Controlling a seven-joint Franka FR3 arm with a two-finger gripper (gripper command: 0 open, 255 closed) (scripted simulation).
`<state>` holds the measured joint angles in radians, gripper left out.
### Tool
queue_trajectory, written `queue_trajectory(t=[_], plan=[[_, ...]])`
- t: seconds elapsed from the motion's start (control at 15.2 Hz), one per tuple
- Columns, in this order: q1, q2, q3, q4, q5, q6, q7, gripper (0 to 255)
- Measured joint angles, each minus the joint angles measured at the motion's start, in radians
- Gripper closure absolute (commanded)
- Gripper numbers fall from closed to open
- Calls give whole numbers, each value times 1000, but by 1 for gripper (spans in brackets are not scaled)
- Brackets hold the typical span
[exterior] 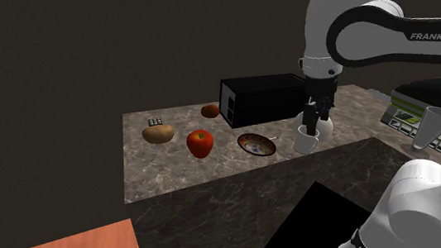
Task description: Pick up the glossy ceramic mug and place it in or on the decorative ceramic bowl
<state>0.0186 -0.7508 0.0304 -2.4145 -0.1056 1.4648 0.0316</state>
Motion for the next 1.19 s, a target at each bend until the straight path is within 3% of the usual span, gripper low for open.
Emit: queue_trajectory(t=[0.2,0.66,1.19], plan=[[-11,-1,-32,-21,-20,30,-31,0],[-68,42,-206,-89,-111,203,-196,0],[-102,216,-409,-75,-152,428,-387,0]])
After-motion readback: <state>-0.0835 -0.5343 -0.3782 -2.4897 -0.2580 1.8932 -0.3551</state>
